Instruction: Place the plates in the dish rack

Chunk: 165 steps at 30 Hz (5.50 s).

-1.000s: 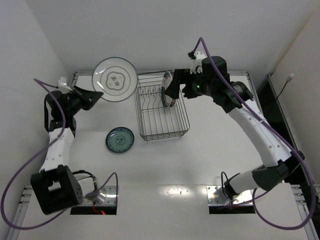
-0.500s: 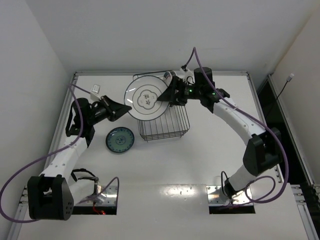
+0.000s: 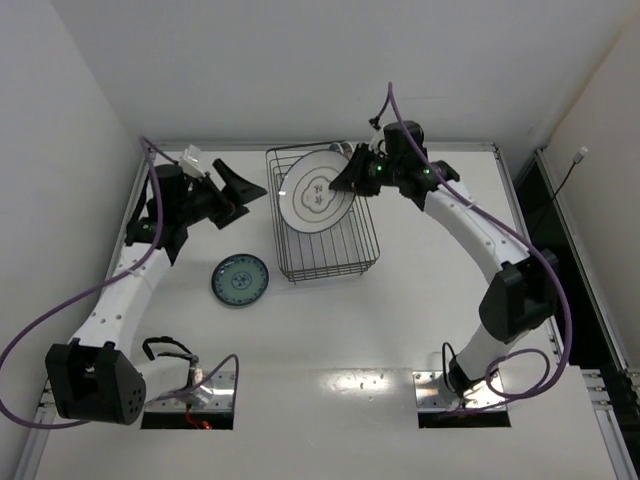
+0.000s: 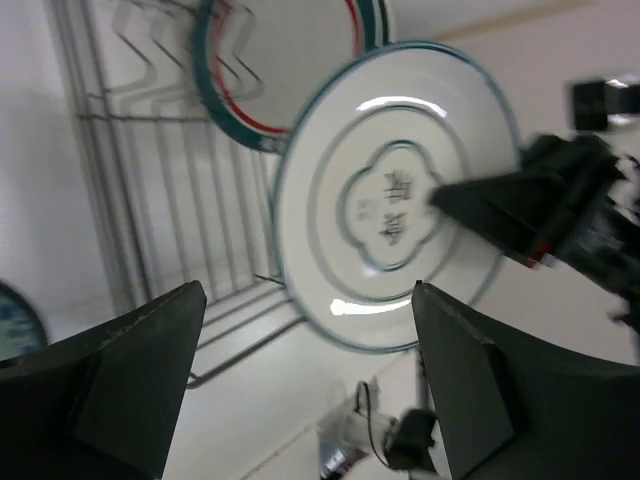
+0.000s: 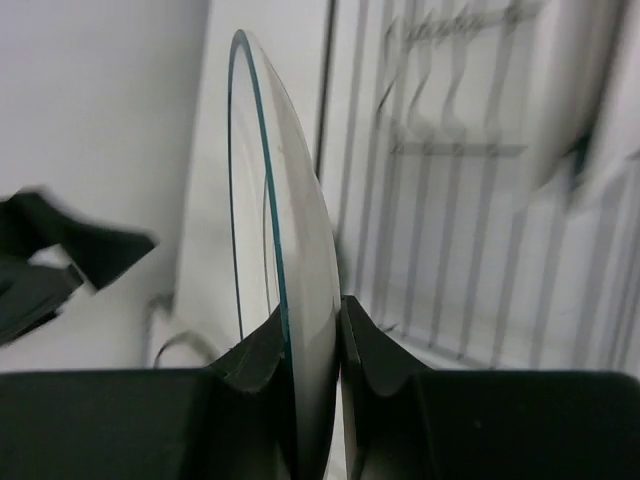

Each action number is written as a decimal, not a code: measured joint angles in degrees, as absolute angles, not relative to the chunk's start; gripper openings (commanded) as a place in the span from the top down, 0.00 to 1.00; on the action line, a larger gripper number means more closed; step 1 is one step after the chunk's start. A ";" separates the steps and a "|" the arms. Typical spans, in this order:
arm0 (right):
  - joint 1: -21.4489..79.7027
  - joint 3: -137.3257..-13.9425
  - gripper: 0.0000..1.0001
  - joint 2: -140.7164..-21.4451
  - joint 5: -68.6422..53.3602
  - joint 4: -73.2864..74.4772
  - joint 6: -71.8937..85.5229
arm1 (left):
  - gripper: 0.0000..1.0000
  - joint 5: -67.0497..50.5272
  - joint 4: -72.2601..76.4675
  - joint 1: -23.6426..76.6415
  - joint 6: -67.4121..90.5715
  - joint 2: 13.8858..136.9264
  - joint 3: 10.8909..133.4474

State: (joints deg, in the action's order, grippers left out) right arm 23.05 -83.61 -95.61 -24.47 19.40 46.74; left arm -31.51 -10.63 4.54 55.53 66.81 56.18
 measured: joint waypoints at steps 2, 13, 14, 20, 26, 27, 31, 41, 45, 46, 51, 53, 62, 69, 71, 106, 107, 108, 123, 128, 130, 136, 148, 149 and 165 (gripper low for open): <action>23.75 -90.78 1.00 -96.62 -15.68 26.13 43.77 | 0.17 -27.05 -17.08 3.18 51.29 67.20 60.60; 35.22 -120.95 1.00 -112.18 27.44 40.64 24.71 | 0.17 -19.22 -34.81 -5.26 39.44 67.46 61.41; 35.94 -121.54 1.00 -114.02 29.56 41.01 23.20 | 0.17 -19.22 -35.42 -5.54 38.98 67.40 61.32; 36.86 -122.02 1.00 -122.96 37.71 42.04 16.95 | 0.17 -19.18 -37.54 -7.84 36.62 67.02 60.69; 37.06 -121.73 1.00 -123.96 39.48 39.59 15.27 | 0.17 -19.25 -38.94 -9.23 34.94 67.00 60.51; 36.99 -121.75 1.00 -124.01 39.70 39.05 15.14 | 0.17 -19.25 -39.20 -9.47 34.70 67.00 60.51; 36.97 -122.56 1.00 -125.43 40.14 37.89 15.05 | 0.17 -19.25 -39.99 -9.76 33.93 67.00 60.49; 36.60 -126.17 0.84 -134.69 37.12 35.90 15.51 | 0.17 -19.31 -41.10 -9.76 33.41 66.52 56.27; 35.40 -126.58 0.76 -135.06 35.75 35.94 16.60 | 0.17 -20.73 -40.86 -10.15 33.45 66.22 52.05; 34.98 -126.58 0.74 -135.06 35.46 36.34 16.88 | 0.17 -21.23 -40.77 -10.35 33.50 66.15 50.48; 34.09 -126.58 0.46 -134.41 33.82 37.69 18.48 | 0.17 -22.33 -41.12 -10.87 34.63 66.17 44.80; 34.26 -126.56 0.38 -133.29 32.91 38.98 18.92 | 0.17 -22.50 -40.99 -10.98 35.31 66.17 44.18; 35.03 -126.56 0.27 -116.64 28.82 42.96 20.67 | 0.17 -23.03 -36.45 -11.75 39.83 66.13 37.01; 35.03 -124.31 0.27 -99.09 22.46 44.64 23.22 | 0.37 -25.10 -29.47 -11.84 45.91 66.15 26.61; 35.00 -121.05 0.26 -94.54 20.67 45.41 23.97 | 0.44 -25.30 -26.79 -11.84 47.68 66.15 25.02; 26.63 -84.64 0.14 -82.00 -25.10 32.67 32.42 | 1.00 -45.15 0.16 -11.38 54.19 62.43 39.88; 26.37 -82.54 0.16 -82.46 -27.29 30.87 33.43 | 1.00 -46.37 1.45 -10.92 54.87 62.13 39.81; 26.06 -80.42 0.19 -83.22 -29.54 28.71 34.65 | 1.00 -47.31 2.96 -10.07 55.68 61.87 39.55; 25.69 -74.26 0.55 -88.01 -39.18 11.09 40.47 | 1.00 -48.86 10.46 4.01 62.46 60.90 37.47; 25.69 -74.26 1.00 -90.21 -39.46 10.46 40.51 | 0.91 -47.03 11.25 7.92 63.77 61.54 37.45; 25.65 -74.28 1.00 -90.30 -37.74 11.53 40.34 | 0.78 -46.24 10.90 8.21 63.57 61.82 37.76; 26.50 -82.89 1.00 -90.30 -22.48 22.44 37.21 | 0.29 -33.85 -9.32 8.32 53.23 62.57 47.77; 32.34 -115.55 1.00 -108.22 16.27 38.11 25.36 | 0.27 -15.33 -33.19 3.97 41.89 65.28 53.91; 32.51 -117.21 1.00 -110.98 18.22 39.13 24.53 | 0.27 -15.00 -34.00 3.90 41.45 65.28 53.98; 33.10 -125.97 1.00 -126.65 28.14 41.54 18.68 | 0.27 -14.68 -37.01 -0.82 37.67 65.84 54.61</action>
State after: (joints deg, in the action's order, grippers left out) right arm 33.10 -125.97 -126.65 28.14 41.54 18.68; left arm -14.68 -37.01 -0.82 37.67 65.84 54.61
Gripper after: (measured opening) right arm 0.085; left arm 0.726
